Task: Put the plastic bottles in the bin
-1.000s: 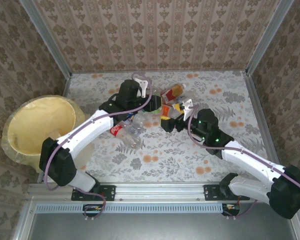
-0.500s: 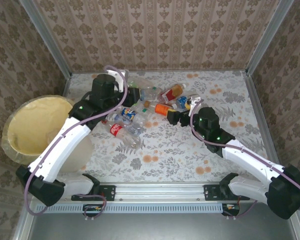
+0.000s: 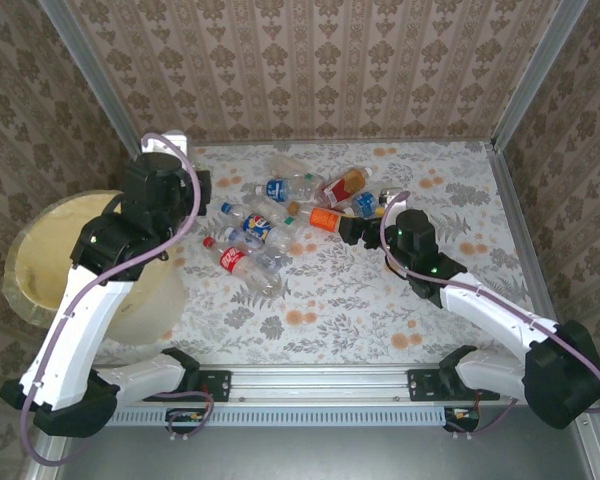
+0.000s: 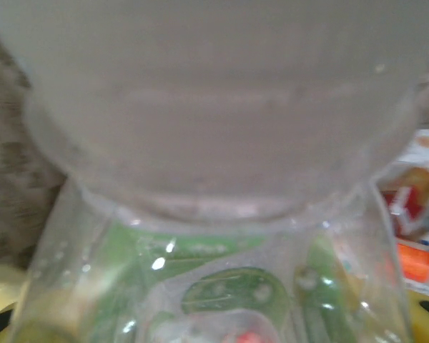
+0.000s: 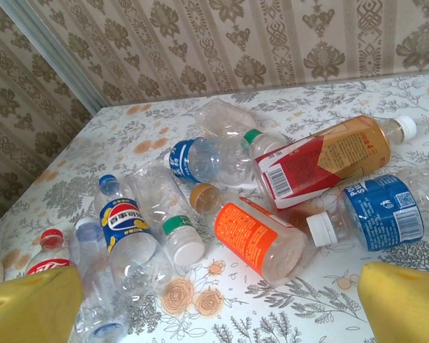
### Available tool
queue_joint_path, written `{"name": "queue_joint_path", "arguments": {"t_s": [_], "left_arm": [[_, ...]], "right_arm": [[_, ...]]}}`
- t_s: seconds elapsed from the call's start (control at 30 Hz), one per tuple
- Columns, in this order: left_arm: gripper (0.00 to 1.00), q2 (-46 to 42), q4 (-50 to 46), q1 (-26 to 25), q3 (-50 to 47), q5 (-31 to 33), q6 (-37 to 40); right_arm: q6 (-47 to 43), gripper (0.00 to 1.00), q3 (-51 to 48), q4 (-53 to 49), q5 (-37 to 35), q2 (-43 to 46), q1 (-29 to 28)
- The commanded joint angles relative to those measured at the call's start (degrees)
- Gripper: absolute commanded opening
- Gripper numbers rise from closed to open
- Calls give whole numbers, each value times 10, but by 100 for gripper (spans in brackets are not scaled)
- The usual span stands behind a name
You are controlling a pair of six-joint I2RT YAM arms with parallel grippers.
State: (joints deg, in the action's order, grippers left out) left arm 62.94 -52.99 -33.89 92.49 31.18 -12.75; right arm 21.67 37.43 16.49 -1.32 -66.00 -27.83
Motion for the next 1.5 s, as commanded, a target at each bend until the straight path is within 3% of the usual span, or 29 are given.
{"name": "queue_joint_path", "arguments": {"t_s": [0.0,0.1,0.43,0.63,0.83,1.03,1.23,1.33,1.47], "left_arm": [[48,3,-80,12,26,158,21],[48,7,-102,45,37,178,18],[49,22,-199,247,41,80,-4],[50,-10,-184,391,-31,-53,-16],[49,-17,-173,493,-90,-125,-26],[50,-21,-160,528,-135,-138,-37],[63,-7,-153,533,-145,-145,-38],[77,-4,-153,533,-144,-143,-38],[84,-4,-153,533,-142,-146,-38]], "right_arm": [[12,100,22,17,-4,-10,4],[12,100,29,17,-2,-18,5],[8,100,47,-7,3,-26,8],[-2,100,65,-20,8,-32,9],[-4,100,81,-29,14,-39,11],[-10,100,99,-42,25,-30,18],[-12,100,97,-51,24,-25,23],[-8,100,94,-49,24,-24,24],[-9,100,94,-49,24,-24,26]]}}
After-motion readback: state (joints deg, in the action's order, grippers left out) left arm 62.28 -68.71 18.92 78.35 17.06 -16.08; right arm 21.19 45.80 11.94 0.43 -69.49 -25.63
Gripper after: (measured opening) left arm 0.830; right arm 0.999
